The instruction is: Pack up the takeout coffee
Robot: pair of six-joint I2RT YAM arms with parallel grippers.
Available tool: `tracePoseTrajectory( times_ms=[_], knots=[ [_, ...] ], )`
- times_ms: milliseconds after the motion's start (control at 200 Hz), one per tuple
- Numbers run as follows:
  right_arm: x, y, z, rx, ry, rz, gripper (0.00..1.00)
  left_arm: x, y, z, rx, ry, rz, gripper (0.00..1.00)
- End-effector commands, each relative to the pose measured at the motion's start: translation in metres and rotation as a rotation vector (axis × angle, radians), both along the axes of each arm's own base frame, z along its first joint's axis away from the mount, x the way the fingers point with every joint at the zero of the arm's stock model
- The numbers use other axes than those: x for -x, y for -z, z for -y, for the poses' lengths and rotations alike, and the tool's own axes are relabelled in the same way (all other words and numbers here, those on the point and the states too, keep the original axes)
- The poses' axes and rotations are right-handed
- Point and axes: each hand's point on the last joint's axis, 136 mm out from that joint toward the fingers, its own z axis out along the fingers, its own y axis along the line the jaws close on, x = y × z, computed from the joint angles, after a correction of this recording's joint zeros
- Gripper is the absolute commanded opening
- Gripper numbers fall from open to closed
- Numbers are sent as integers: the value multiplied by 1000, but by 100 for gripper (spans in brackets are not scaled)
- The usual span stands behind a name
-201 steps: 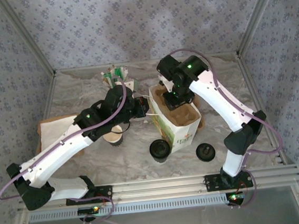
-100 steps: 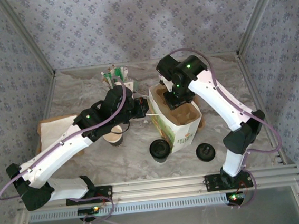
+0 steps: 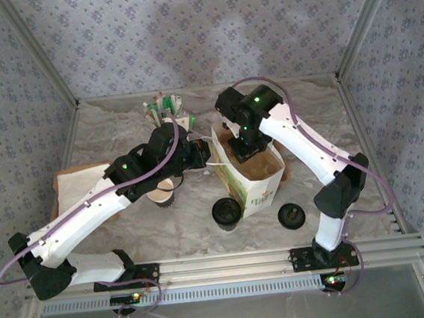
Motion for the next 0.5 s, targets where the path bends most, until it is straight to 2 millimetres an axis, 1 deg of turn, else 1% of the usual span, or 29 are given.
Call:
tracePoseTrajectory(
  times_ms=[0, 260, 495],
  knots=[
    [3, 9, 0, 24, -2, -27, 31, -1, -7, -9, 12, -23, 24, 6],
    [5, 24, 1, 48, 4, -55, 31, -1, -7, -8, 14, -25, 24, 6],
    [3, 38, -4, 48, 5, -79, 31, -1, -6, -10, 15, -30, 26, 6]
  ],
)
